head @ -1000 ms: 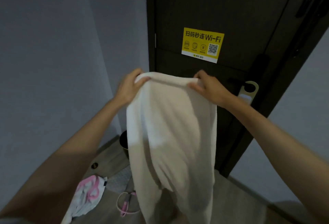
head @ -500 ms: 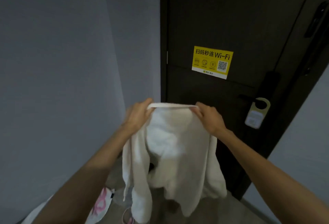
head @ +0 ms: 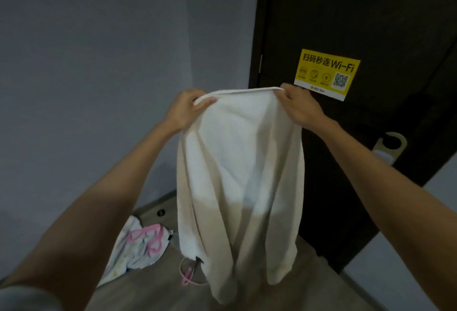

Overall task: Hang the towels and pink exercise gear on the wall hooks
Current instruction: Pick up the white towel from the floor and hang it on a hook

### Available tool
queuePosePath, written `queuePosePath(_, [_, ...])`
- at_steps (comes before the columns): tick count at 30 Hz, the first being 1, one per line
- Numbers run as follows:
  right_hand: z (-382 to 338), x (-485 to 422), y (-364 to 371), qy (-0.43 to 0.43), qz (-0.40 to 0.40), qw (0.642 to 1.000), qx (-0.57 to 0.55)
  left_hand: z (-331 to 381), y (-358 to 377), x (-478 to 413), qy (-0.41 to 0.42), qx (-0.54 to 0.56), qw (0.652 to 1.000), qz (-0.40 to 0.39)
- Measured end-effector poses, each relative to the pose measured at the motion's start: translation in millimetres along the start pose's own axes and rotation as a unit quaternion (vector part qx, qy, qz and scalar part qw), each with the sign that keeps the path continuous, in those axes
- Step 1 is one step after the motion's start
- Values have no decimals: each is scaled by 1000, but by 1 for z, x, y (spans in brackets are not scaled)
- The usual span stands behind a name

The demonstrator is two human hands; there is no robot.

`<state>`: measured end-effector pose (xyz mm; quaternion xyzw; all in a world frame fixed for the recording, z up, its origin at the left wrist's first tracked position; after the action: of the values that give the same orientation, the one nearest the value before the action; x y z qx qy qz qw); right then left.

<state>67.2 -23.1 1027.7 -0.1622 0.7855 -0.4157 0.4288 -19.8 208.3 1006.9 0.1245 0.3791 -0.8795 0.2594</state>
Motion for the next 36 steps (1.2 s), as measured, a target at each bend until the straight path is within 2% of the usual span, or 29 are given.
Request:
queuePosePath(2, [0, 6, 27, 15, -57, 998, -15, 13, -4, 9, 6, 14, 1000, -2])
queuePosePath(5, [-41, 20, 71, -45, -106, 981, -153, 48, -2, 24, 55, -10, 998, -22])
queuePosePath(7, [-73, 30, 87, -88, -93, 967, -219, 56, 6, 33, 67, -39, 995, -57])
queuePosePath(10, [-85, 31, 91, -69, -35, 961, -267, 43, -16, 39, 57, -50, 997, -27])
queuePosePath(14, [-116, 4, 84, -127, -48, 981, -136, 18, -69, 46, 44, -75, 996, 37])
queuePosePath(20, [-196, -49, 90, -177, 5, 977, -119, -7, -167, 63, 25, -83, 989, 123])
queuePosePath(24, [-280, -76, 86, -222, 76, 960, -153, -60, -237, 80, -30, -109, 985, 133])
queuePosePath(27, [-356, -90, 95, -265, 73, 958, -84, -96, -291, 97, -66, -121, 981, 136])
queuePosePath(30, [-413, -107, 114, -283, 62, 955, -59, -117, -334, 113, -78, -85, 984, 137])
queuePosePath(33, [-451, -123, 134, -280, 65, 955, -77, -135, -367, 124, -95, -42, 984, 146])
queuePosePath(36, [-480, -139, 154, -267, 62, 948, -163, -149, -407, 128, -98, -23, 977, 190])
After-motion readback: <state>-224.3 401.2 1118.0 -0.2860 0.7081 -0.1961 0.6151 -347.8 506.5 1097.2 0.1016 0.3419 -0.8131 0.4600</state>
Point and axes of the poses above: each hand's wrist, its own x-axis away from the middle knuckle, its own y-axis out of the palm, z = x × y, the point moved 10 cm from there along -x, towards the middle knuckle, and after that the axes turned 14 degrees about -y, right-handed, at the moved point
